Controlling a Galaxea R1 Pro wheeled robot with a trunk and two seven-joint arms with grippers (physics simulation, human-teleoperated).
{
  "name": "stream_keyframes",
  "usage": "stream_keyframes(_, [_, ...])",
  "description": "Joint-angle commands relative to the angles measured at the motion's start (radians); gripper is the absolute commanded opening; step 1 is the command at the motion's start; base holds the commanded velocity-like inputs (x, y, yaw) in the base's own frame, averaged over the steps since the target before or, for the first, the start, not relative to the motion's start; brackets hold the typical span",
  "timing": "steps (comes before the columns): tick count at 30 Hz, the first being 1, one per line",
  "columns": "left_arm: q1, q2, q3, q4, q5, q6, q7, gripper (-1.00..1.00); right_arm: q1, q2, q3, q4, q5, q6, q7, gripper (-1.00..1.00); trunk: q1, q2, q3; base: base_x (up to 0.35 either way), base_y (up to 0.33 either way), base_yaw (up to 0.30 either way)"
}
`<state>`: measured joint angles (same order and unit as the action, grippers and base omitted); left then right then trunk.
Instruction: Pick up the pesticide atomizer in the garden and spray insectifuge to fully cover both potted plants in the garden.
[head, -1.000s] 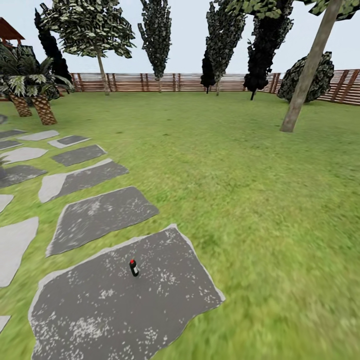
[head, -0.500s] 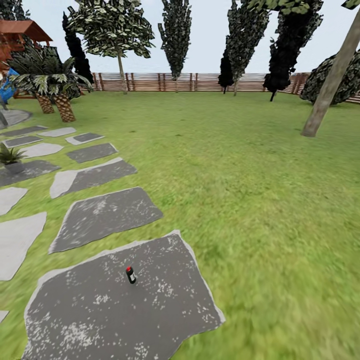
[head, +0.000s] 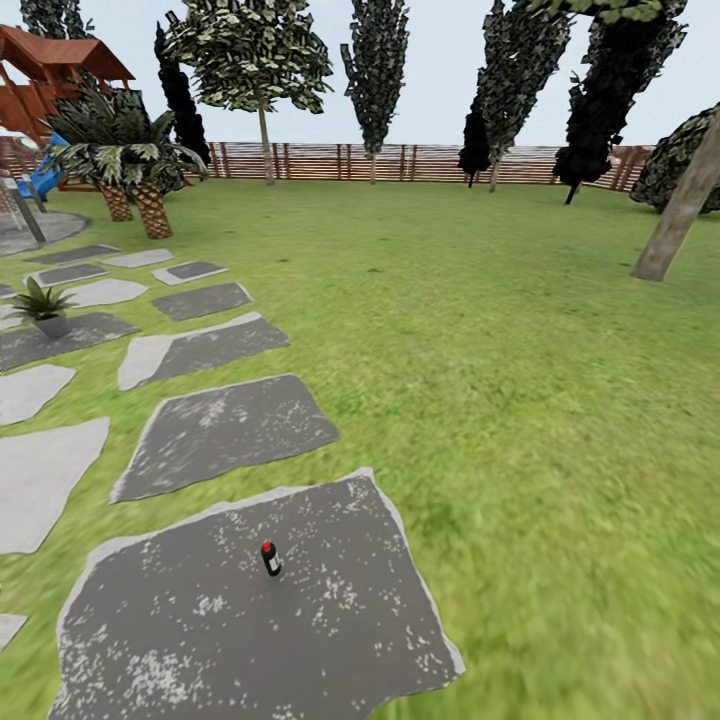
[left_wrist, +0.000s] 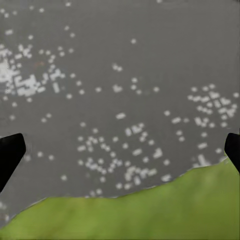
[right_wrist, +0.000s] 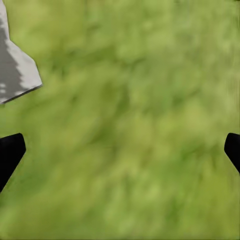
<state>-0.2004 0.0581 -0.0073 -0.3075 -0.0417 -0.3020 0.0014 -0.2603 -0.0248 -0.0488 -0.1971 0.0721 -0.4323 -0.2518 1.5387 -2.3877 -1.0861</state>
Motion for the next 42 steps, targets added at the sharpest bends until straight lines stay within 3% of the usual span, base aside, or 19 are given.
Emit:
stream_keyframes(1, [-0.001, 0.0, 0.0, 0.001, -0.003, -0.003, 0.0, 1.0, 0.0, 0.0, -0.005, 0.001, 0.008, -0.003, -0.003, 1.0, 0.0, 0.0, -0.001, 0.127, 0.29, 0.001])
stream_keyframes(8, [-0.026, 0.0, 0.001, -0.013, -0.002, 0.012, 0.005, 1.0, -0.001, 0.003, -0.006, -0.032, 0.008, -0.001, 0.002, 1.0, 0.0, 0.0, -0.001, 0.083, 0.106, 0.0])
stream_keyframes(11, [-0.128, 0.005, 0.002, -0.008, -0.002, 0.032, 0.01, 1.0, -0.005, 0.005, -0.006, -0.169, 0.006, 0.004, 0.003, 1.0, 0.0, 0.0, -0.001, 0.005, 0.006, 0.0])
stream_keyframes(16, [-0.305, 0.028, 0.002, -0.004, 0.004, 0.14, 0.013, 1.0, -0.027, 0.007, -0.004, -0.421, 0.003, 0.025, 0.003, 1.0, 0.0, 0.0, -0.001, 0.001, 0.001, 0.0])
stream_keyframes(22, [-0.429, 0.022, 0.003, -0.003, 0.018, 0.207, 0.004, 1.0, -0.132, 0.027, -0.003, -0.489, 0.003, 0.162, 0.033, 1.0, 0.0, 0.0, -0.001, 0.0, 0.0, 0.0])
stream_keyframes(25, [-0.438, 0.023, 0.003, -0.001, 0.022, 0.231, 0.0, 1.0, -0.178, 0.025, -0.002, -0.494, 0.005, 0.223, 0.054, 1.0, 0.0, 0.0, -0.001, 0.0, 0.0, 0.0])
stream_keyframes(29, [-0.434, 0.03, 0.0, -0.001, 0.021, 0.228, -0.001, 1.0, -0.183, 0.018, -0.003, -0.494, 0.009, 0.23, 0.06, 1.0, 0.0, 0.0, -0.001, 0.0, 0.0, 0.0])
stream_keyframes(30, [-0.429, 0.029, 0.0, -0.001, 0.021, 0.226, 0.0, 1.0, -0.183, 0.009, -0.005, -0.493, 0.008, 0.231, 0.06, 1.0, 0.0, 0.0, -0.001, 0.0, 0.0, 0.0])
stream_keyframes(31, [-0.412, 0.022, -0.002, -0.002, 0.022, 0.224, 0.004, 1.0, -0.183, -0.021, -0.005, -0.491, 0.005, 0.231, 0.059, 1.0, 0.0, 0.0, -0.001, 0.25, 0.0, 0.0])
stream_keyframes(42, [-0.39, 0.021, 0.008, -0.016, 0.023, 0.225, 0.015, 1.0, -0.181, -0.023, -0.004, -0.452, 0.008, 0.23, 0.059, 1.0, 0.0, 0.0, -0.001, 0.247, -0.138, 0.0])
